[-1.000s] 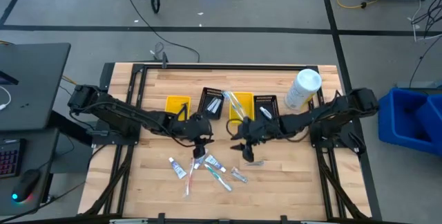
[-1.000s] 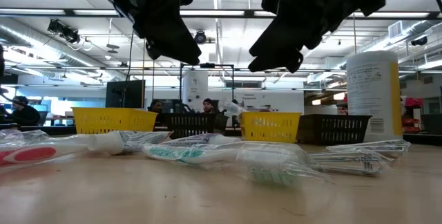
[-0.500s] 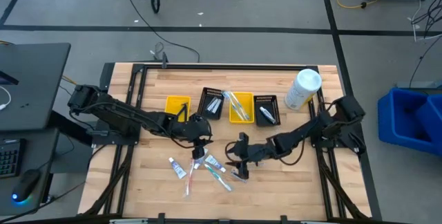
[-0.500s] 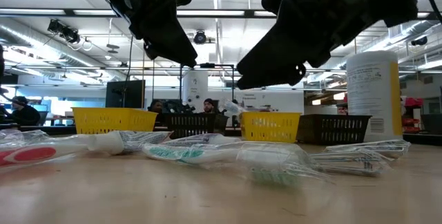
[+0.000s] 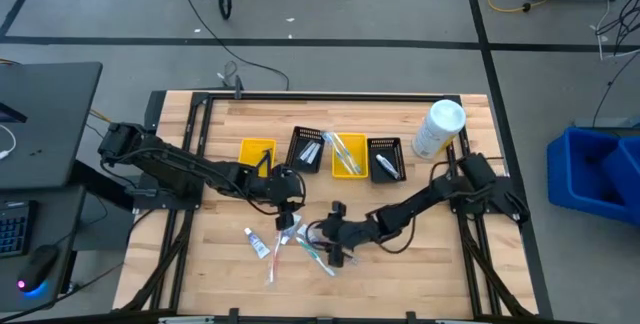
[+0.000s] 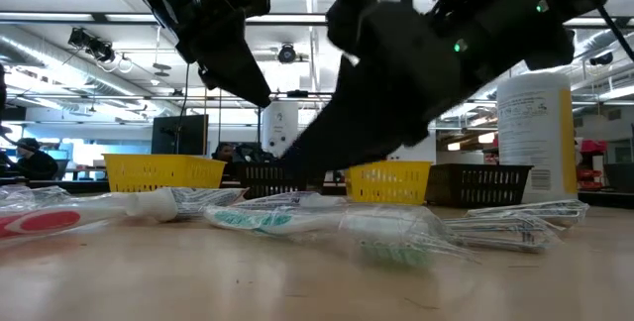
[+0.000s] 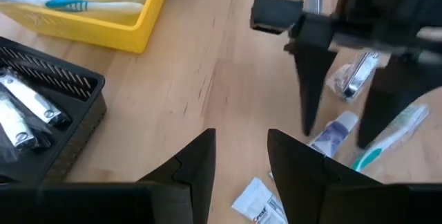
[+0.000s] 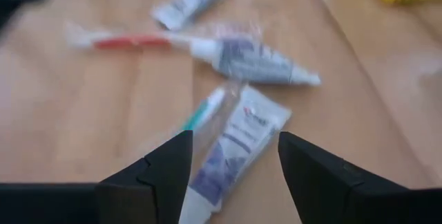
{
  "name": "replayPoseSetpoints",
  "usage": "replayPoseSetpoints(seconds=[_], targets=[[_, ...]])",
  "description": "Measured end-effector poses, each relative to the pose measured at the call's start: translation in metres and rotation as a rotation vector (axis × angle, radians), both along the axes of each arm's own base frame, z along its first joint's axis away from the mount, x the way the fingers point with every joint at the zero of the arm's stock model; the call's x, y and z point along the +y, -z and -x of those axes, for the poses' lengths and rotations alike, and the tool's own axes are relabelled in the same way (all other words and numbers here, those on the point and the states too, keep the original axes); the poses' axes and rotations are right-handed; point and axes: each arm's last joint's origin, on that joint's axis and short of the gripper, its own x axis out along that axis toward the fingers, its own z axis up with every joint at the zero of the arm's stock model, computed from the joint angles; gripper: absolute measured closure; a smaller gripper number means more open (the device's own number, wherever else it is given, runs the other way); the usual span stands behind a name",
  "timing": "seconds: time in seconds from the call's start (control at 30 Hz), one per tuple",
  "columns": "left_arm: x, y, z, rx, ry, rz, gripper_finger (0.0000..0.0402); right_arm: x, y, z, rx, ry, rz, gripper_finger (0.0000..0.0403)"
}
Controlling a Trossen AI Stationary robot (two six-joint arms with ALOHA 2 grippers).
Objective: Pick & Place Travel size toiletries
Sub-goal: Put the violet toothpaste into the right black bin
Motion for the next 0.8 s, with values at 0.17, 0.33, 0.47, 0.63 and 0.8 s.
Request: replayPoseSetpoints(seconds=[0.17,0.33,0.47,0.63,0.8], targets=[[0.000,0.000,0.000,-0.003,-0.011,0.012,0.0260,0.002,0.010,-0.004,0.045,0.086,-0.010,0.0175],[0.000,0.000,0.000,-0.003,-0.012,0.012,0.0260,0.003,0.021,-0.002,0.090,0.103,-0.044,0.0195],[0.000,0.000,0.000,-0.003,-0.014,0.011,0.0260,0.006,0.023,0.000,0.110,0.101,-0.034,0.0220],[0.000,0.000,0.000,-0.004,-0.014,0.011,0.0260,0.007,0.024,0.002,0.113,0.114,-0.014,0.0250],[0.000,0.000,0.000,-0.004,-0.014,0.011,0.0260,0.007,0.024,0.002,0.115,0.117,-0.011,0.0283]])
